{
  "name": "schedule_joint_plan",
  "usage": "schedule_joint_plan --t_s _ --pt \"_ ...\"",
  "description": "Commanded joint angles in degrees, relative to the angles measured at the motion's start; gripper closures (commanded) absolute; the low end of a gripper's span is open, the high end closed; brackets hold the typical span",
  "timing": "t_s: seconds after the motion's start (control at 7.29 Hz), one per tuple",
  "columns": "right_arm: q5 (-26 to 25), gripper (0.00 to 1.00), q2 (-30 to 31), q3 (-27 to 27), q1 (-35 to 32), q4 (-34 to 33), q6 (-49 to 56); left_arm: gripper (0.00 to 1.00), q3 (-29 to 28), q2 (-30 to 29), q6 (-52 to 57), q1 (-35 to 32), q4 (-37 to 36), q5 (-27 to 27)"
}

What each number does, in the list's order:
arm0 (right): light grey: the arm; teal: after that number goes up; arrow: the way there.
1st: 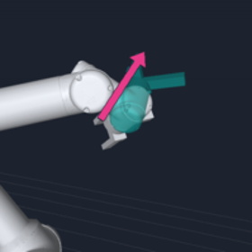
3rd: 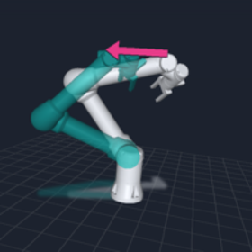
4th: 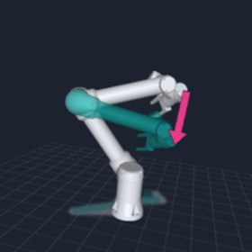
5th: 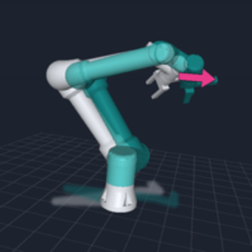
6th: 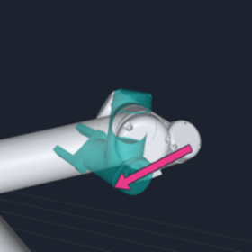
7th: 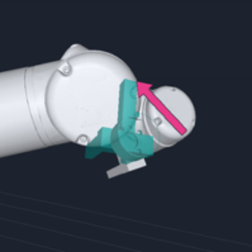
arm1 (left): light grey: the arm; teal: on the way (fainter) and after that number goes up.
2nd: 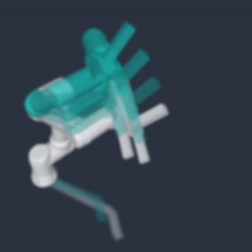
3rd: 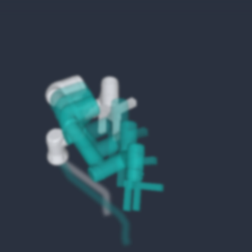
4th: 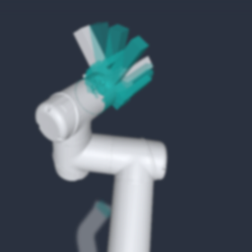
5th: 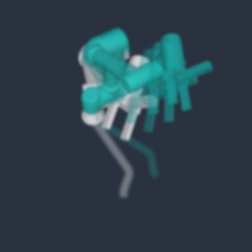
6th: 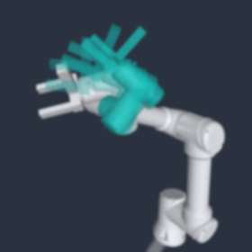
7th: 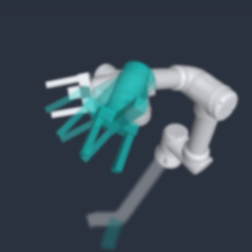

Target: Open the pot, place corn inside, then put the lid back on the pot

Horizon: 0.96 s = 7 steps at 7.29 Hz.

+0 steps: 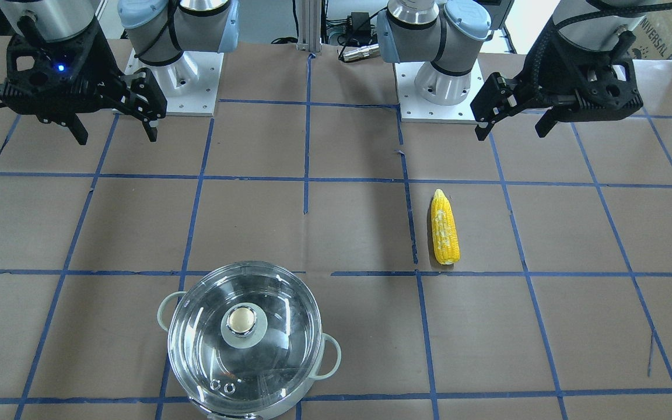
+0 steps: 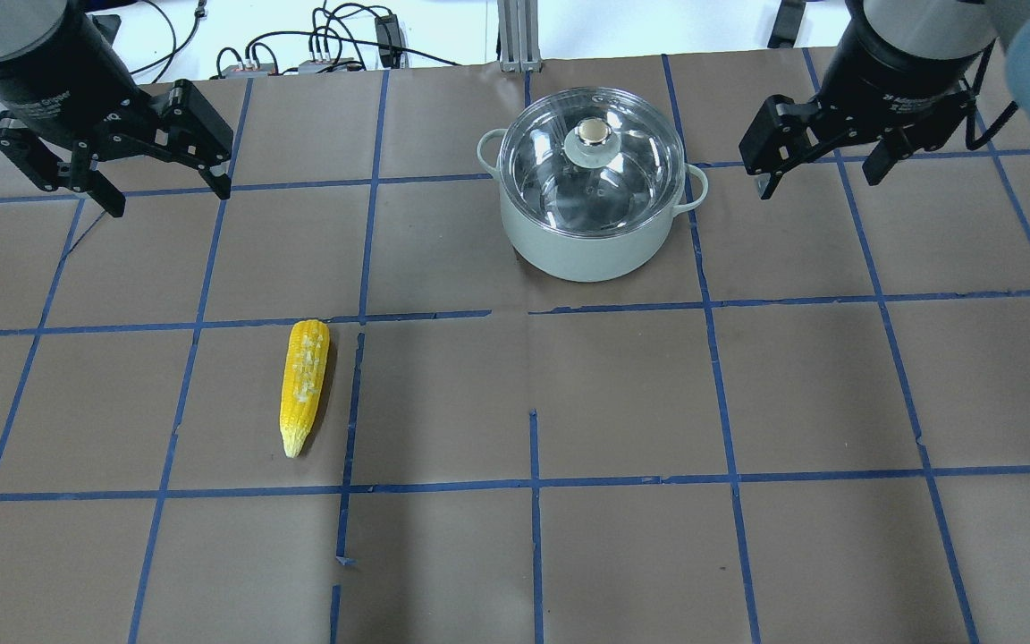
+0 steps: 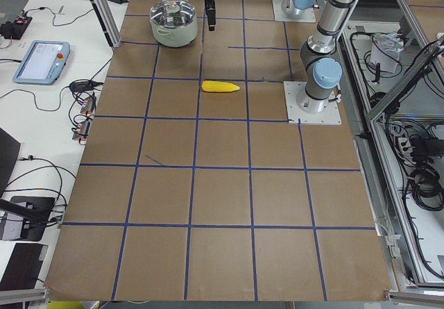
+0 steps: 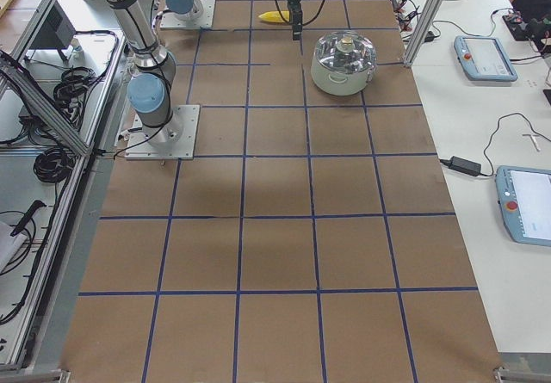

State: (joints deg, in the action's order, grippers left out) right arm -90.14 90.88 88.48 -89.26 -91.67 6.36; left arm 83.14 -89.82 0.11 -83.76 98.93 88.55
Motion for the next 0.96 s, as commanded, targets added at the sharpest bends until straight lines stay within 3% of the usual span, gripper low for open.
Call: schedule_joint_plan --t_s 0.0,0.55,0.82 --pt "2.05 0.02 -5.42 -4.34 -2.31 -2.55 -0.21 0.00 0.36 0.69 1.82 -0.26 -0.23 -0.04" --pt "2.25 0.02 -19.12 -16.21 -8.02 -4.03 -4.92 0.00 0.53 0.78 2.17 -0.35 0.12 -0.04" --pt "1.55 0.02 -25.11 -18.78 -10.66 -8.06 -9.85 0.00 0.62 0.87 2.17 -0.35 0.04 -0.04"
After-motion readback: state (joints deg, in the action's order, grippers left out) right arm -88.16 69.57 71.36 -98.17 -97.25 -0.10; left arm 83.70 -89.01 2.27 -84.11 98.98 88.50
